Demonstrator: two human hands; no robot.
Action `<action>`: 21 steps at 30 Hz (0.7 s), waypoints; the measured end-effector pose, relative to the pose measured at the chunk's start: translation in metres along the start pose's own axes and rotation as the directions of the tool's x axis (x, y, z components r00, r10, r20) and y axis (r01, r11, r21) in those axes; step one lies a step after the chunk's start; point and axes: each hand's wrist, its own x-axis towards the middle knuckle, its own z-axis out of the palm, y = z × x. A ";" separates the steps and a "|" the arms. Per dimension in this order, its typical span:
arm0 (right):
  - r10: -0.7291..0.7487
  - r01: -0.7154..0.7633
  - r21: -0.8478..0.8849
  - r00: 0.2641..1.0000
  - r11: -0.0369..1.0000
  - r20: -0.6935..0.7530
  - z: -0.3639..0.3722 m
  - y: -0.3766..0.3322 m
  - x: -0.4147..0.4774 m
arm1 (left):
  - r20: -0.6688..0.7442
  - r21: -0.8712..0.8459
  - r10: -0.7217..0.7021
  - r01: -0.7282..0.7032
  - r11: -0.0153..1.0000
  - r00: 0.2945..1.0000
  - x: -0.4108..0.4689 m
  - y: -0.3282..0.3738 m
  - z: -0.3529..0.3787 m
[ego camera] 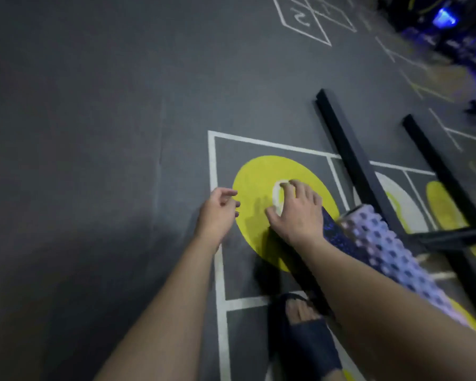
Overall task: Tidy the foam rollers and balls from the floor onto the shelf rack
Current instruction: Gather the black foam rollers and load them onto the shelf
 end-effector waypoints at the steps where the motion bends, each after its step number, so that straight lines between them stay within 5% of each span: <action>1: 0.077 -0.070 -0.055 0.989 0.996 0.129 0.000 0.018 -0.001 | 0.063 0.035 -0.002 0.000 0.999 0.998 -0.004 -0.008 0.011; 3: 0.223 -0.208 -0.082 0.919 0.975 0.326 -0.001 0.040 0.001 | 0.130 0.069 -0.020 0.011 0.998 0.991 -0.007 -0.024 0.024; 6: 0.231 -0.223 -0.064 0.906 0.973 0.354 0.003 0.040 0.011 | 0.141 0.077 -0.052 0.041 0.996 0.989 -0.002 -0.040 0.022; 10: 0.045 -0.025 -0.108 0.981 0.994 0.189 0.012 -0.014 0.028 | 0.005 -0.011 -0.021 0.021 1.000 1.000 0.014 -0.028 -0.016; 14: -0.225 0.223 0.033 0.956 0.974 0.188 -0.006 -0.092 0.058 | -0.106 -0.043 -0.030 0.025 0.999 0.994 0.024 0.002 -0.080; 18: -0.593 0.575 0.143 0.787 0.805 0.172 -0.028 -0.187 0.062 | -0.231 -0.204 0.015 -0.064 0.977 0.973 0.019 0.028 -0.130; 21: -0.773 0.742 0.227 0.627 0.631 0.099 -0.042 -0.253 0.056 | -0.419 -0.150 0.000 -0.069 0.986 0.908 0.002 0.047 -0.175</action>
